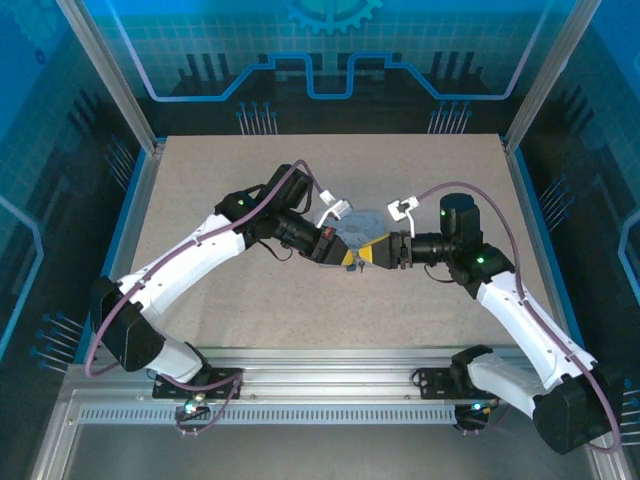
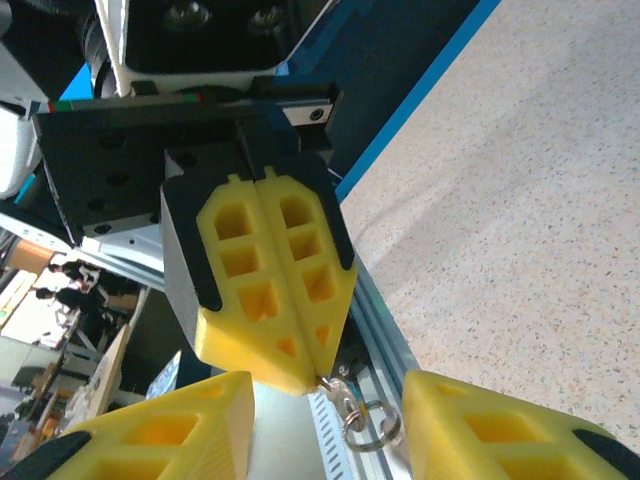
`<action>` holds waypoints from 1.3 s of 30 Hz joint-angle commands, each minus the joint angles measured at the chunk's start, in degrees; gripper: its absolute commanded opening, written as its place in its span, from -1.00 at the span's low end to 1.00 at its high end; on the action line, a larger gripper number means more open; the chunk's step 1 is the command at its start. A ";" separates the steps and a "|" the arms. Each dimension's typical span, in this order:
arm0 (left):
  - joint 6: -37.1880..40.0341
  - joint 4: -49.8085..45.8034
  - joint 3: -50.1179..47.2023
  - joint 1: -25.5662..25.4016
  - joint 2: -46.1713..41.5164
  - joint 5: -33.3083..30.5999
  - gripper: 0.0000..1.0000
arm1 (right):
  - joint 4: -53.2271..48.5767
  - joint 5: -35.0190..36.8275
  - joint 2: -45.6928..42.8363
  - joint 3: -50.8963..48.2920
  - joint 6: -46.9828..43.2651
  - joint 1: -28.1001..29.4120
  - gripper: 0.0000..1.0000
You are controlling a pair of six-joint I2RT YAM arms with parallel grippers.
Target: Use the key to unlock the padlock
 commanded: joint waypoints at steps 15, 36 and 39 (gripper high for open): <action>1.16 0.61 0.95 -0.71 -0.72 2.58 -1.00 | -2.72 -1.52 0.42 1.56 -3.55 0.97 -0.75; -17.16 27.28 -12.99 3.75 -10.93 -6.96 0.22 | 6.88 12.01 -5.19 -2.52 7.26 1.02 -1.00; -23.78 38.48 -18.95 3.74 -13.63 -10.51 0.37 | 10.58 17.28 -6.01 -3.66 11.18 1.15 -1.00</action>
